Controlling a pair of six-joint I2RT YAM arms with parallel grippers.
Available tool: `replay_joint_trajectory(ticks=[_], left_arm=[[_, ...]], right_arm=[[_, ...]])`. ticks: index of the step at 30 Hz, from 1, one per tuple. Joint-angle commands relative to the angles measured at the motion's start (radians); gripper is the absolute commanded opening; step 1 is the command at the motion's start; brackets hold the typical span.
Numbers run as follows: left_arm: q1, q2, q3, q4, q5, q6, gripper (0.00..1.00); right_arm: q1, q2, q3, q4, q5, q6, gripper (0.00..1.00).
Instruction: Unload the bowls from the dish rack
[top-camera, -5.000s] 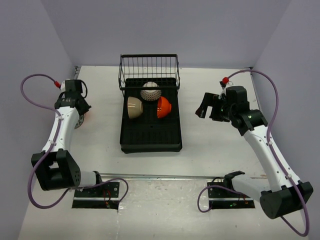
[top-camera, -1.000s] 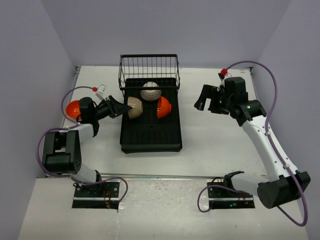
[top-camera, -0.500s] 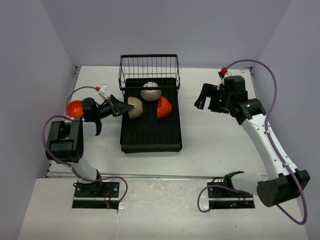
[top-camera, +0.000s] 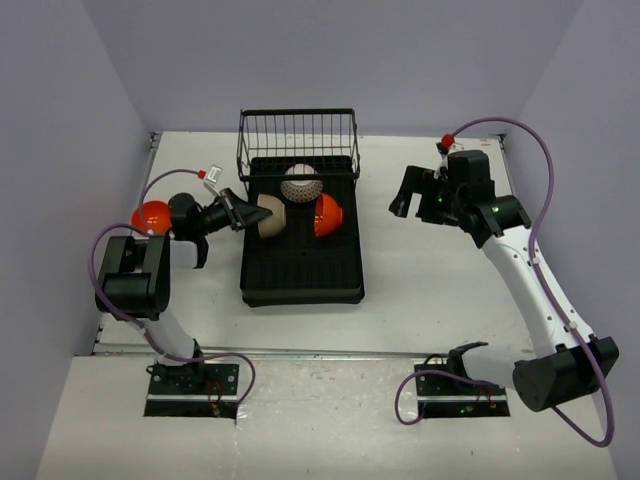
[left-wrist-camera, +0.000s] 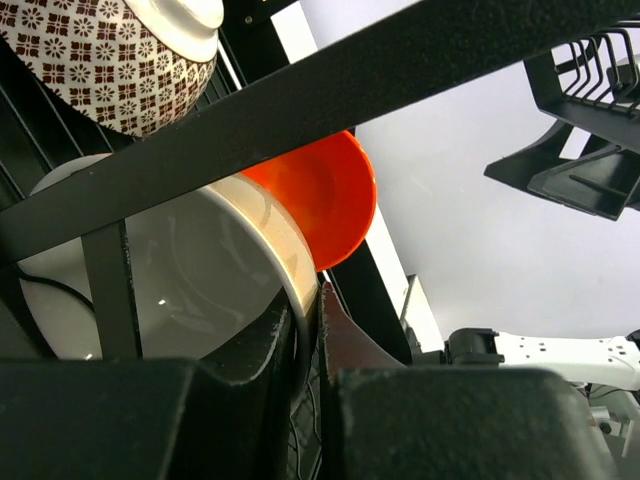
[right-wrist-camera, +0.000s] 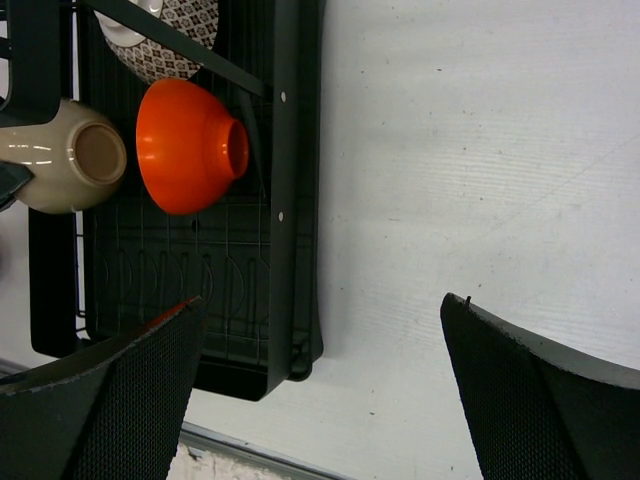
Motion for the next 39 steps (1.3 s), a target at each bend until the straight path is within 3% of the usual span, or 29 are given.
replay_joint_trajectory(ticks=[1, 10, 16, 20, 22, 39], left_arm=[[0.002, -0.001, 0.030, 0.039, 0.012, -0.018, 0.00], [0.003, -0.027, 0.024, 0.082, 0.035, -0.085, 0.00], [0.028, 0.041, -0.025, 0.391, 0.038, -0.312, 0.00], [0.057, 0.167, -0.052, 0.739, 0.012, -0.522, 0.00], [0.065, 0.205, -0.047, 0.795, 0.006, -0.590, 0.00], [0.065, 0.114, 0.007, 0.827, 0.004, -0.674, 0.00]], right_arm=[[0.006, 0.011, 0.048, 0.000, 0.007, -0.010, 0.99], [0.006, 0.009, 0.050, -0.006, 0.021, -0.024, 0.99], [0.006, 0.007, 0.042, 0.000, 0.018, -0.029, 0.99], [0.006, 0.017, 0.052, -0.006, 0.018, -0.033, 0.99], [0.006, 0.020, 0.055, -0.006, 0.018, -0.036, 0.99], [0.006, 0.044, 0.065, 0.008, 0.004, -0.033, 0.99]])
